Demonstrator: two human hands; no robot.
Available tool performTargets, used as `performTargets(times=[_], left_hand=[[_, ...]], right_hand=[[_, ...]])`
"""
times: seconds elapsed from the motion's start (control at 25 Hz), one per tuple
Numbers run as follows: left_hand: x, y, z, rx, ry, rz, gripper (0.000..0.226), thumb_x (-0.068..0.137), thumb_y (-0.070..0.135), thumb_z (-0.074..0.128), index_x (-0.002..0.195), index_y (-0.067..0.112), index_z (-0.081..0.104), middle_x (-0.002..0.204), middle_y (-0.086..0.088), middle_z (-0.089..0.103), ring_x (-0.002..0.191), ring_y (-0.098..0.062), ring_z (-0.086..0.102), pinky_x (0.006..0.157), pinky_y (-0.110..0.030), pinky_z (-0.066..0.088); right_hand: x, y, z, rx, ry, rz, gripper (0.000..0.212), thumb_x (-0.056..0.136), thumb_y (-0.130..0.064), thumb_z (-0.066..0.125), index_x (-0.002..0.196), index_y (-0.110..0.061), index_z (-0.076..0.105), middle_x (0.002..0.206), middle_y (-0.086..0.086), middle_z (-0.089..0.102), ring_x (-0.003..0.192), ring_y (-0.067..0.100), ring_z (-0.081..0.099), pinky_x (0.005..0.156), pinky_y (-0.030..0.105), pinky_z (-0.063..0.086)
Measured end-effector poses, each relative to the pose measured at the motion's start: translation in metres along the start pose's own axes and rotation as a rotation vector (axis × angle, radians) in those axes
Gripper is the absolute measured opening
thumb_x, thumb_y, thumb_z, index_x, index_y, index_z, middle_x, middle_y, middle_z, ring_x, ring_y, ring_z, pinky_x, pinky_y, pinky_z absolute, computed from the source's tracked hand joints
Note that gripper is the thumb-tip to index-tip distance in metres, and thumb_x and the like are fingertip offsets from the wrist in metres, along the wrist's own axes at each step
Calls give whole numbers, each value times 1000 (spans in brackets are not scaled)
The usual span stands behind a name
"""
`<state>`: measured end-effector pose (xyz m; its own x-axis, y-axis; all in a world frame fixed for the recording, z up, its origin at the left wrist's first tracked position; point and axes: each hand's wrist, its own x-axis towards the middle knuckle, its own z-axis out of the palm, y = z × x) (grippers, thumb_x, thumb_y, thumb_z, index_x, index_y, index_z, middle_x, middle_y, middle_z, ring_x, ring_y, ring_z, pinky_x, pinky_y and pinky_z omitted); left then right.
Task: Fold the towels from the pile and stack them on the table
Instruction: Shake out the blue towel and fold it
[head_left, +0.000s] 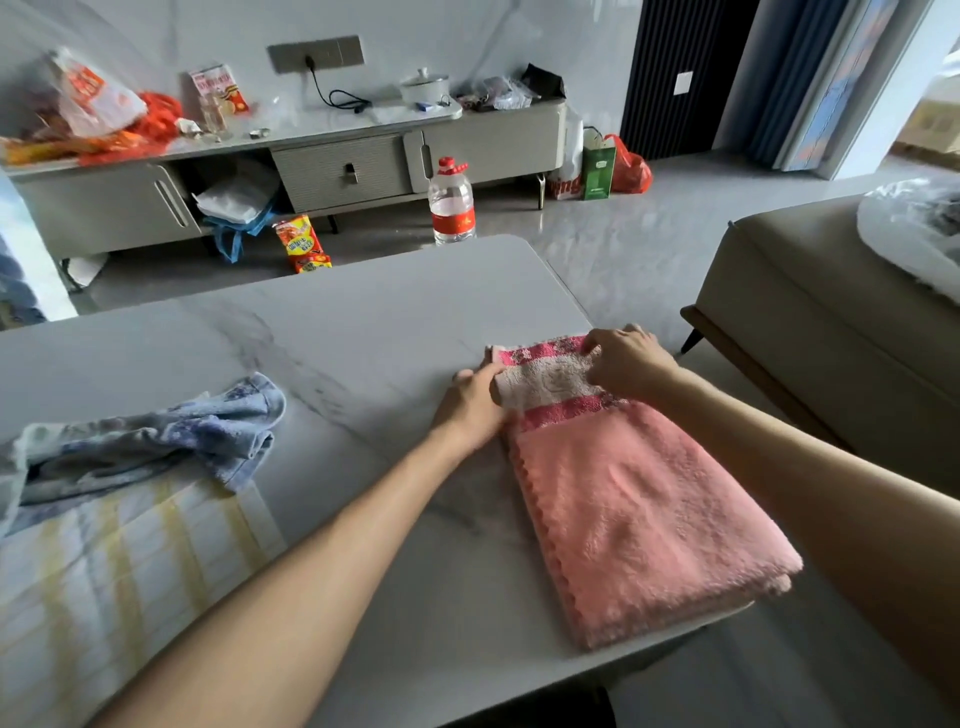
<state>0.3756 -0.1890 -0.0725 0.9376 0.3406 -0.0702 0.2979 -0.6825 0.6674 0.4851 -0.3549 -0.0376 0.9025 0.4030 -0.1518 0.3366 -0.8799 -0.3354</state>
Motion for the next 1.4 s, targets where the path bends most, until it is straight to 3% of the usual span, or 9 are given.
performTargets(times=[0.16,0.28,0.36,0.6,0.8,0.96,1.16,1.28,1.4], left_hand=[[-45,-20,-51,-52,22,-73,42,83,24,71,124,18,62,120,-4,66,114,-20,60,85,-22,41],[-100,-57,-109,-194,89,-108,10,85,19,68,94,23,71,72,3,69,68,-17,66,70,-28,49],[-138,-90,-148,-244,157,-139,16,86,12,65,80,26,67,58,3,62,55,-18,60,61,-27,47],[-228,-232,-235,54,575,-442,22,78,20,68,100,23,69,96,-5,71,94,-30,67,77,-35,53],[-273,-339,-273,470,491,-680,79,66,58,77,129,16,53,127,-14,56,113,-38,55,89,-46,50],[-279,-370,-285,600,603,-609,27,80,32,70,101,16,68,108,-14,67,98,-37,63,72,-38,48],[-255,-340,-316,353,880,-730,20,93,22,54,109,11,58,105,-27,65,94,-47,61,68,-39,36],[-240,-293,-360,119,1014,-644,21,95,20,51,112,9,57,111,-25,64,101,-45,59,72,-39,38],[-235,-234,-390,-158,1167,-486,23,93,22,52,110,10,60,113,-18,66,105,-38,60,81,-38,45]], right_hand=[[-41,-61,2,50,17,-249,36,87,-18,58,121,-25,62,124,8,58,121,25,51,100,30,38],[-89,-127,11,98,-39,-420,31,90,-17,58,120,-20,64,122,9,59,120,25,52,103,29,32],[-115,-168,28,94,-74,-504,30,90,-17,59,119,-19,65,122,8,59,118,24,54,102,27,28],[-140,-271,99,97,-170,-668,34,88,-12,61,121,-19,64,129,10,56,121,25,51,98,27,36],[-98,-333,154,-97,-55,-717,28,93,-19,50,118,-19,64,132,12,45,129,35,37,105,41,36],[-53,-357,184,-120,-84,-632,29,96,-26,45,100,-15,71,118,12,61,111,30,55,88,31,43],[-49,-379,174,89,39,-676,28,97,-18,53,116,-2,65,133,15,55,127,30,48,102,38,43],[-70,-396,126,322,2,-755,53,87,-13,67,137,-7,48,147,14,34,126,33,43,99,42,49],[-103,-400,67,524,127,-830,54,87,-11,65,138,-8,47,145,9,34,118,24,45,93,34,52]])
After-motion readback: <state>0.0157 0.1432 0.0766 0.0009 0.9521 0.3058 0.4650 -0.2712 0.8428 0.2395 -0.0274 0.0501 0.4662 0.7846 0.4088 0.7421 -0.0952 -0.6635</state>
